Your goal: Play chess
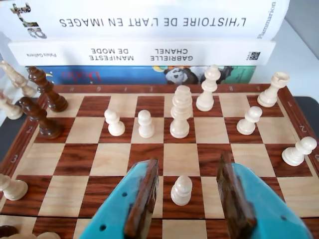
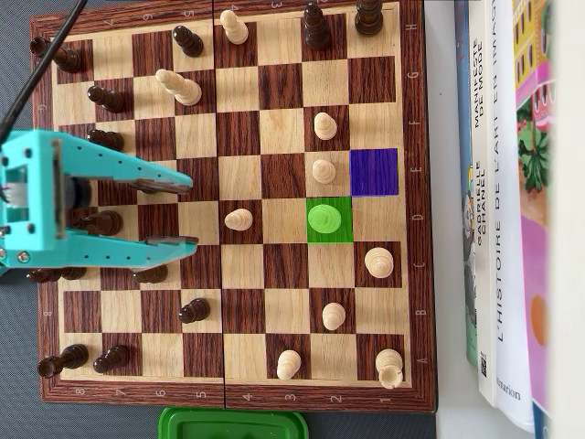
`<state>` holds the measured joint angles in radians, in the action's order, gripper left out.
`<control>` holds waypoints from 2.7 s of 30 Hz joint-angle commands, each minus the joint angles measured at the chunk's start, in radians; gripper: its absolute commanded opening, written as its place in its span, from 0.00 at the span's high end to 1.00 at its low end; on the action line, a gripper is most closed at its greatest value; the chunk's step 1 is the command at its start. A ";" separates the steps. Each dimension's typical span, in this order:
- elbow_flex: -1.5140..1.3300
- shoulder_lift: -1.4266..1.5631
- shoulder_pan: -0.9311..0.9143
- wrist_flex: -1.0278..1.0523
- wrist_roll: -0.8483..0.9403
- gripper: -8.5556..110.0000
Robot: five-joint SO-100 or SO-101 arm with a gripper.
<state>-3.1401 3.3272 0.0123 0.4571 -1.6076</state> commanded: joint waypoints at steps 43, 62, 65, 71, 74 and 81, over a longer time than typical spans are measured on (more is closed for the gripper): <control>-0.018 0.018 0.009 -1.790 0.002 0.78; -0.018 0.018 0.000 -2.168 0.003 0.78; -0.018 0.018 0.000 -2.200 0.003 0.78; -0.018 0.018 -0.002 -2.261 0.003 0.78; -0.018 0.018 -0.002 -2.261 0.003 0.78; -0.018 0.018 0.002 -2.261 -0.003 0.78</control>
<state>-3.1401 3.3563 0.0077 -1.8009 -1.6076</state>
